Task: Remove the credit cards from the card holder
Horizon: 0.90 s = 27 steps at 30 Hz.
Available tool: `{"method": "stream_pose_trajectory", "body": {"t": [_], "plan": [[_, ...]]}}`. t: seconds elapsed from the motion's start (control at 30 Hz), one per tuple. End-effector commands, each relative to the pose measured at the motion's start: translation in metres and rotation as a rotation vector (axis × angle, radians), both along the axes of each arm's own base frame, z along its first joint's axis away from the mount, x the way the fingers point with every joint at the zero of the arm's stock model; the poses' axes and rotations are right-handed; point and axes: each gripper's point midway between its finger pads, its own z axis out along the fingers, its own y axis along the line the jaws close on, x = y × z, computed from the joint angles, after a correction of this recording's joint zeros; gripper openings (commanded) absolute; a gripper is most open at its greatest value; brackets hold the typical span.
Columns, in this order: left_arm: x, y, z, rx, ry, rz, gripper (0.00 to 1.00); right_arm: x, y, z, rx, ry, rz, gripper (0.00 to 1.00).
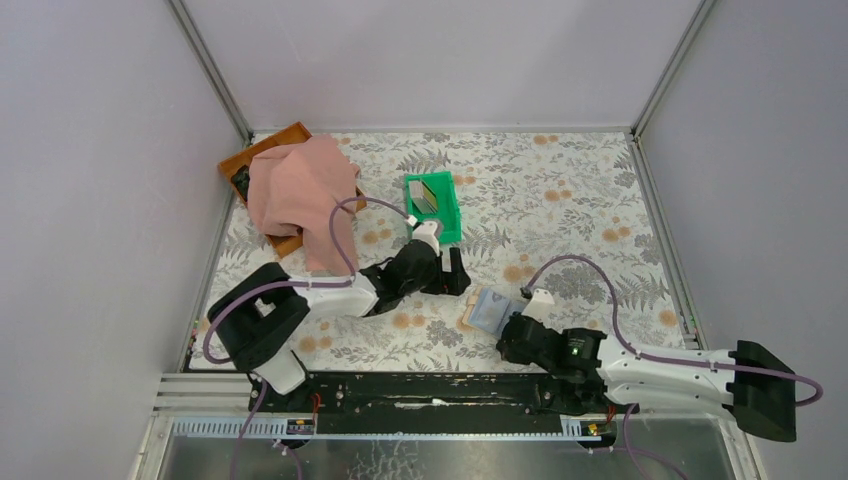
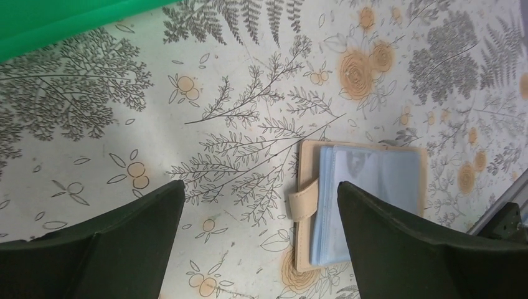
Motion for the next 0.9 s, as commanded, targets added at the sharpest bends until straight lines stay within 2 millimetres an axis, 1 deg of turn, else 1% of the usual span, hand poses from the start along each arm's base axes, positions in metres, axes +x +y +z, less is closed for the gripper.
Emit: {"method": "stream_pose_trajectory", "body": {"t": [0.0, 0.07, 0.13, 0.17, 0.27, 0.3, 0.37, 0.43, 0.47, 0.53, 0.6, 0.67, 0.77, 0.87], "plan": [[0.017, 0.006, 0.038, -0.055, -0.127, 0.06, 1.0, 0.015, -0.05, 0.002, -0.097, -0.078, -0.212, 0.0], [0.019, 0.015, 0.042, -0.031, -0.149, 0.086, 1.0, 0.019, -0.05, 0.012, -0.061, -0.112, -0.214, 0.0], [0.02, 0.022, 0.05, -0.034, -0.169, 0.112, 0.99, 0.024, -0.055, 0.016, -0.073, -0.129, -0.231, 0.0], [0.018, 0.024, 0.053, -0.046, -0.174, 0.119, 0.96, 0.026, -0.055, 0.017, -0.084, -0.13, -0.225, 0.0], [0.015, 0.033, 0.062, -0.099, -0.189, 0.165, 0.92, 0.032, -0.059, 0.009, -0.15, -0.09, -0.224, 0.0], [0.015, 0.037, 0.065, -0.109, -0.197, 0.181, 0.89, 0.034, -0.059, 0.006, -0.167, -0.072, -0.222, 0.0], [0.016, 0.044, 0.07, -0.117, -0.214, 0.203, 0.78, 0.04, -0.053, 0.007, -0.164, -0.07, -0.218, 0.0], [0.017, 0.048, 0.075, -0.119, -0.216, 0.217, 0.74, 0.047, -0.049, 0.008, -0.152, -0.083, -0.216, 0.0], [0.018, 0.05, 0.076, -0.118, -0.212, 0.221, 0.73, 0.05, -0.047, 0.008, -0.144, -0.088, -0.213, 0.0], [0.02, 0.051, 0.079, -0.121, -0.215, 0.216, 0.75, 0.057, -0.045, 0.005, -0.134, -0.087, -0.201, 0.0], [0.023, 0.052, 0.077, -0.122, -0.206, 0.219, 0.8, 0.064, -0.039, 0.003, -0.115, -0.087, -0.188, 0.0], [0.022, 0.05, 0.077, -0.133, -0.199, 0.207, 0.99, 0.071, -0.035, -0.001, -0.116, -0.084, -0.18, 0.0], [0.018, 0.049, 0.079, -0.18, -0.195, 0.209, 1.0, 0.081, -0.023, -0.003, -0.121, -0.082, -0.153, 0.0], [0.015, 0.051, 0.079, -0.187, -0.192, 0.207, 1.0, 0.09, -0.009, -0.004, -0.111, -0.084, -0.124, 0.0]]}}
